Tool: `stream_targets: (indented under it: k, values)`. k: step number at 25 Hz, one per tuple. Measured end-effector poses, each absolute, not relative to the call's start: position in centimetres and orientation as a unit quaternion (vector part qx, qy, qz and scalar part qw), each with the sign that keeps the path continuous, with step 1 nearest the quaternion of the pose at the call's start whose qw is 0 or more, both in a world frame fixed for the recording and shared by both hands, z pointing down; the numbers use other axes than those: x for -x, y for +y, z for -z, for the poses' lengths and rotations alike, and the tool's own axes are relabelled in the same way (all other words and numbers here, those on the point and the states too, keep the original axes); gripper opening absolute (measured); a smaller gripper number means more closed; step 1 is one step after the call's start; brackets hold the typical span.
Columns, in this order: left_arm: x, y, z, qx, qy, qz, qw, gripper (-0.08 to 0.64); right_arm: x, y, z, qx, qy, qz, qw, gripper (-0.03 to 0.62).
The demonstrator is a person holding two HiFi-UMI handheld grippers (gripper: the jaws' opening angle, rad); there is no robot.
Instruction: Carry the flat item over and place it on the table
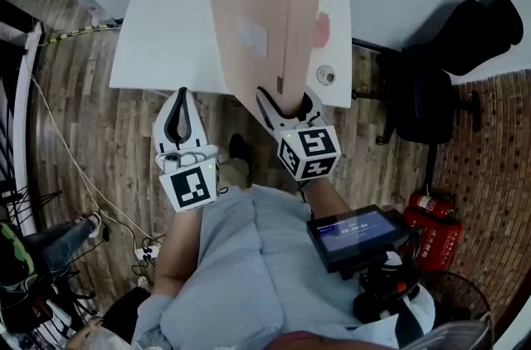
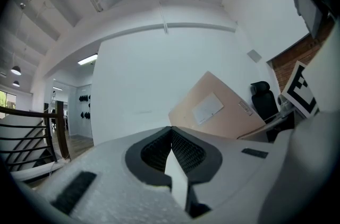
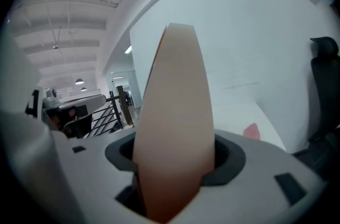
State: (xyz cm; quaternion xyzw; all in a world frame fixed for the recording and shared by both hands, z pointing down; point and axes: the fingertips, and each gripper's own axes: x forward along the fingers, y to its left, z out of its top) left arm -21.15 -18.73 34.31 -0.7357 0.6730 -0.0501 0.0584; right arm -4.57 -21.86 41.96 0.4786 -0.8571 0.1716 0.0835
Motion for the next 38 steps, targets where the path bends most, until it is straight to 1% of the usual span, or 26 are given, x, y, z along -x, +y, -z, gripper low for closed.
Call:
stream_targets:
  k: [6, 8, 12, 18, 24, 28, 35, 38]
  values:
    - [25.8, -29.3, -31.9, 0.745, 0.661, 0.056, 0.068, 0.008, 10.7, -32.1, -39.8, -0.474, -0.857, -0.188, 0.068, 0.282]
    - [26.9, -31.1, -31.1, 0.743, 0.663, 0.049, 0.071, 0.008, 11.9, -33.8, -38.8, -0.473, -0.859, -0.188, 0.063, 0.282]
    - [25.4, -30.6, -29.5, 0.742, 0.661, 0.032, 0.102, 0.008, 10.8, -33.4, -37.3, -0.473, -0.863, -0.169, 0.042, 0.284]
    - [25.0, -33.9, -28.9, 0.743, 0.659, 0.045, 0.109, 0.008, 10.8, -36.5, -36.9, -0.468, -0.865, -0.179, 0.031, 0.284]
    - [26.0, -36.8, -30.4, 0.735, 0.668, 0.065, 0.097, 0.008, 12.3, -39.3, -38.4, -0.449, -0.870, -0.197, 0.042, 0.284]
    - [25.3, -38.9, -31.6, 0.736, 0.665, 0.077, 0.096, 0.008, 12.5, -41.0, -39.2, -0.437, -0.873, -0.210, 0.046, 0.284]
    - [25.1, -41.6, -33.5, 0.734, 0.670, 0.095, 0.068, 0.008, 13.5, -42.7, -42.5, -0.415, -0.871, -0.253, 0.072, 0.284]
    - [25.9, -42.6, -34.5, 0.729, 0.676, 0.098, 0.055, 0.008, 14.3, -43.4, -43.8, -0.401, -0.867, -0.286, 0.072, 0.284]
